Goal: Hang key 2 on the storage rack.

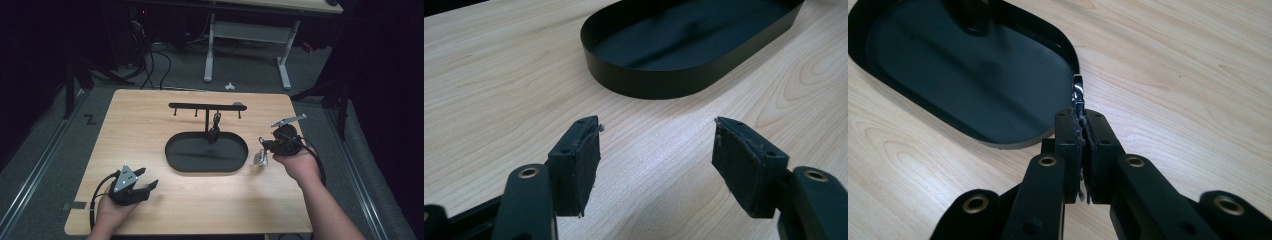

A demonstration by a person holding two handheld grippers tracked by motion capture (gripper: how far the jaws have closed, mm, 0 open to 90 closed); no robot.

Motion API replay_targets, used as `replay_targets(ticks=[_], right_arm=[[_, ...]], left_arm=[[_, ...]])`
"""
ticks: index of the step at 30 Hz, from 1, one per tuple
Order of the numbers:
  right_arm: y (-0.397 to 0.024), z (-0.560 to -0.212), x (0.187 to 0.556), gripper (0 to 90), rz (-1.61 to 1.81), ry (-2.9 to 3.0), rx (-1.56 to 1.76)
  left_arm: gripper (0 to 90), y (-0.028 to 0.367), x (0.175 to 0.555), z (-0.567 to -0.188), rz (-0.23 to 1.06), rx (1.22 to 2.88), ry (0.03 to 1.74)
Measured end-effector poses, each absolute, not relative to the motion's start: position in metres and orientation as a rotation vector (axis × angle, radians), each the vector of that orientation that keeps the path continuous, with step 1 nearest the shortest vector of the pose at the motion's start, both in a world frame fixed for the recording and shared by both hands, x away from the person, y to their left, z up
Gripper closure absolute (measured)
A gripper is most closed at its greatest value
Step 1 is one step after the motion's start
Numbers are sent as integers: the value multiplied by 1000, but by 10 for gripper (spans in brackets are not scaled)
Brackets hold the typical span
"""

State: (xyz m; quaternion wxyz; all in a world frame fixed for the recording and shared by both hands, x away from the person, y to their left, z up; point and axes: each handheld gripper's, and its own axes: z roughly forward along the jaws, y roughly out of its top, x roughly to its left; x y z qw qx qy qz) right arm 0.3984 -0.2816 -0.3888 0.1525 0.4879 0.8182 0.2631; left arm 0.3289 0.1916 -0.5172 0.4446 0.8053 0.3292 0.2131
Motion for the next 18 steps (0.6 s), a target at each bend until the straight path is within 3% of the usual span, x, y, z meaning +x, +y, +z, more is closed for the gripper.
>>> replay_targets(ticks=[18], right_arm=[[-260,-365,401,864,817,2394,1288]], left_arm=[[362,196,325,-519,529,2002,828]])
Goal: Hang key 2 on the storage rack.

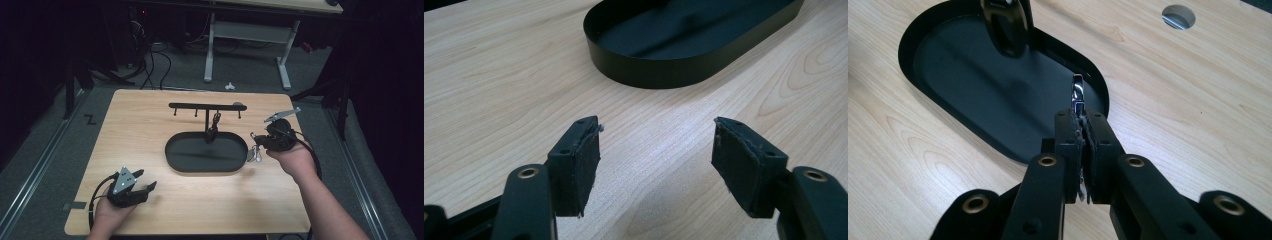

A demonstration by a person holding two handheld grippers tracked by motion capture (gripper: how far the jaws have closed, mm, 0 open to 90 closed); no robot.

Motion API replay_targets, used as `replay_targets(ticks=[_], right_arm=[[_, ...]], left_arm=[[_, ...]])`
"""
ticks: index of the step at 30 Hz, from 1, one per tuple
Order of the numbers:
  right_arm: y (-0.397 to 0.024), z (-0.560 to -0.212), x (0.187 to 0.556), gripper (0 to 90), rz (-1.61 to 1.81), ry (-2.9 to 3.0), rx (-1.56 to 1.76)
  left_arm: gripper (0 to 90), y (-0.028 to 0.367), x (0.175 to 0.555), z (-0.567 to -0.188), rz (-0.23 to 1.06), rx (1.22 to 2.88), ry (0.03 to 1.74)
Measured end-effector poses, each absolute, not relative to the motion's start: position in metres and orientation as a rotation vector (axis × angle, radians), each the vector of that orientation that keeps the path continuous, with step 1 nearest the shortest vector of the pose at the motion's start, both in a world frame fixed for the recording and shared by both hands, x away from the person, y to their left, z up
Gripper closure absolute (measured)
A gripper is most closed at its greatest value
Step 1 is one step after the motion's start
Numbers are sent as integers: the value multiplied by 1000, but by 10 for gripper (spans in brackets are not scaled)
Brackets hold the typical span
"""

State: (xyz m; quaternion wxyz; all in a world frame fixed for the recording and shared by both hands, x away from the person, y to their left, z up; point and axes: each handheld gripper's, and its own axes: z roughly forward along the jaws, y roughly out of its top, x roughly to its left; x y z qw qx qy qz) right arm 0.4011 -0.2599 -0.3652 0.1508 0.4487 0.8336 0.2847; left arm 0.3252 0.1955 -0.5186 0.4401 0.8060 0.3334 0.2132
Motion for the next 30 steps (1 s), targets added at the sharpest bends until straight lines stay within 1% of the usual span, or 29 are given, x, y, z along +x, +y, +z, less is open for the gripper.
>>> replay_targets(ticks=[20,26,30], right_arm=[[-230,-344,426,864,833,2414,1222],[-221,-335,433,863,849,2416,1194],[-221,-335,441,863,848,2413,1223]], left_arm=[[361,207,318,-519,537,1995,862],[361,214,311,-518,554,1994,878],[361,218,308,-518,555,1992,892]])
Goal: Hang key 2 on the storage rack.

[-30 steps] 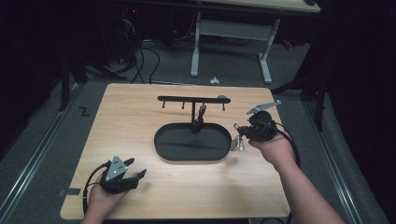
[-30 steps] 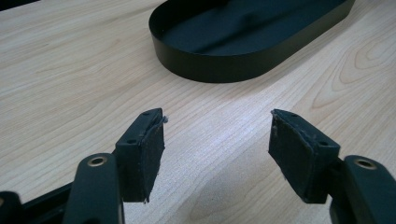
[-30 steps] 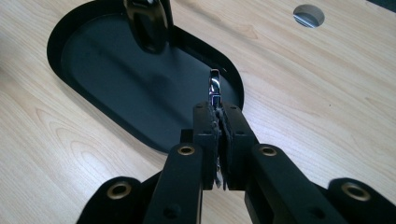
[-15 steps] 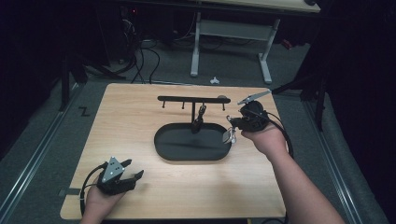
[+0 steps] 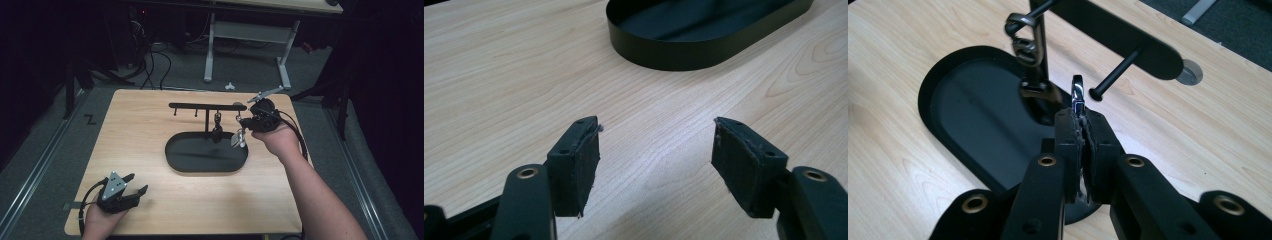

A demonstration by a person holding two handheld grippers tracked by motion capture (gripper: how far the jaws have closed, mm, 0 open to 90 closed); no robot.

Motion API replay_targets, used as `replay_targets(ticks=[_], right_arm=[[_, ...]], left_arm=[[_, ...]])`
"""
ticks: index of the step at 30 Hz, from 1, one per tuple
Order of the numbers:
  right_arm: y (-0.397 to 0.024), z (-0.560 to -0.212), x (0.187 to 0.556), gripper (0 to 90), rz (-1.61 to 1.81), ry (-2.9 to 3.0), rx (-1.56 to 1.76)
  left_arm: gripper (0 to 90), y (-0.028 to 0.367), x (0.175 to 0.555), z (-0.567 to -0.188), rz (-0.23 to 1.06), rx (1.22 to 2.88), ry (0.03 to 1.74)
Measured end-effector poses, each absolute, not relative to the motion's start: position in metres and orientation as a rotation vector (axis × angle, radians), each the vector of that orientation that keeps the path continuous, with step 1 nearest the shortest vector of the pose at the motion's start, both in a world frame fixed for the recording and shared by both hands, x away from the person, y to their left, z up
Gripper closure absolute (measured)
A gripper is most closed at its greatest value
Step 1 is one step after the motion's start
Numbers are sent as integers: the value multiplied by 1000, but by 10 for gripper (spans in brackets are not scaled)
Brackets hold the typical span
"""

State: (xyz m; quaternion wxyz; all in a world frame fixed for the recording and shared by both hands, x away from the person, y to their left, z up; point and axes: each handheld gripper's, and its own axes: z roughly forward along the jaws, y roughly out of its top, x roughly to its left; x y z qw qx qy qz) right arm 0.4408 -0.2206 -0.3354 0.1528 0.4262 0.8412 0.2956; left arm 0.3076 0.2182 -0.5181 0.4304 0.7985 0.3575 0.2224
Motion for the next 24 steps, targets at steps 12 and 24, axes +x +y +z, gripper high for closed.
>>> replay_targets(ticks=[12,24], right_arm=[[-229,-337,456,861,876,2405,1274],[-230,-342,467,853,869,2393,1288]], left_arm=[[361,225,300,-518,568,1989,909],[361,222,301,-518,560,1997,898]])
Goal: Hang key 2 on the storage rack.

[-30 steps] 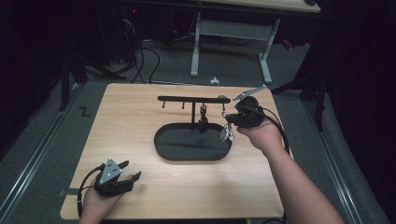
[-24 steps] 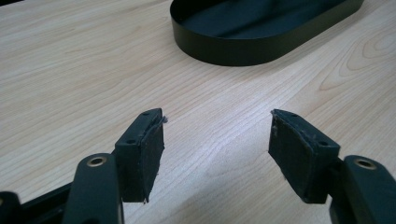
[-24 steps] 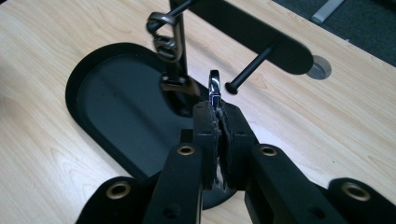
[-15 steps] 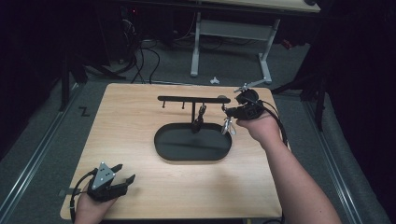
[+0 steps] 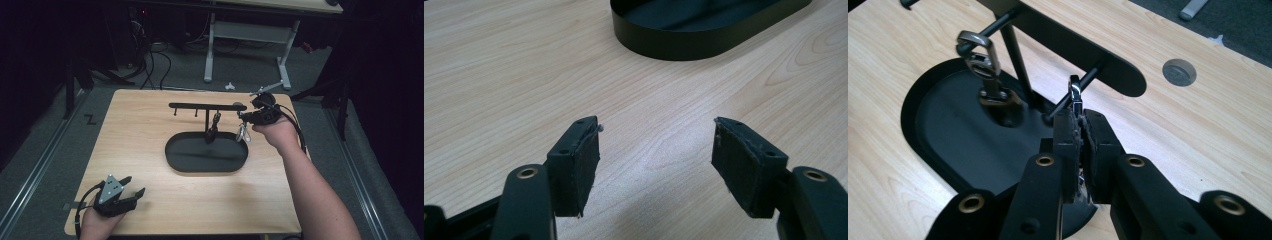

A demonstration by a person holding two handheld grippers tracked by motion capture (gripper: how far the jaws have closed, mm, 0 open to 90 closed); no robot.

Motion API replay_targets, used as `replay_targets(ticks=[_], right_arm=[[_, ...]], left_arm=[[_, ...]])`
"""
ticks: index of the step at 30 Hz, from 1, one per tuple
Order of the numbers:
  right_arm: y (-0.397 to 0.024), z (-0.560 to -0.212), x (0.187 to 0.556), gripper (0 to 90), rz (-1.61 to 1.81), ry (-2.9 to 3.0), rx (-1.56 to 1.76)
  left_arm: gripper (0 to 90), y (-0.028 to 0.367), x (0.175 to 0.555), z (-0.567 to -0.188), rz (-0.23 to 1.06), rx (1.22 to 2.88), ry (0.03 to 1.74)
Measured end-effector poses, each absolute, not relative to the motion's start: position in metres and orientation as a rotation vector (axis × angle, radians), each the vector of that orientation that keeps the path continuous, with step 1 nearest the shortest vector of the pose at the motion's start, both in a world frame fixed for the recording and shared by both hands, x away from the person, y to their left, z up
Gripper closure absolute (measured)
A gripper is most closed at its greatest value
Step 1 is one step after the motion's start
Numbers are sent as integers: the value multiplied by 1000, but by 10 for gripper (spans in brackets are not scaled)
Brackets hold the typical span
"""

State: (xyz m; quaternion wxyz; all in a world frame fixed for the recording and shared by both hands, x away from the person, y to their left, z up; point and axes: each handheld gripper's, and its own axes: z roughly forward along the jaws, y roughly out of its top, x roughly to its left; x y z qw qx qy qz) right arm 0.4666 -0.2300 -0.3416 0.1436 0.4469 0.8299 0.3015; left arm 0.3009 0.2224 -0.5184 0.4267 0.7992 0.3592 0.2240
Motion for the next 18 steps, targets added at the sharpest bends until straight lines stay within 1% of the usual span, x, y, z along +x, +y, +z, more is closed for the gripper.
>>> replay_targets(ticks=[8,11,18], right_arm=[[-229,-351,473,818,841,2373,1318],[-226,-357,473,743,814,2367,1313],[-224,-368,472,602,798,2340,1339]], left_arm=[[361,221,301,-518,562,1997,888],[360,221,302,-518,567,1996,888],[354,222,304,-517,562,1989,898]])
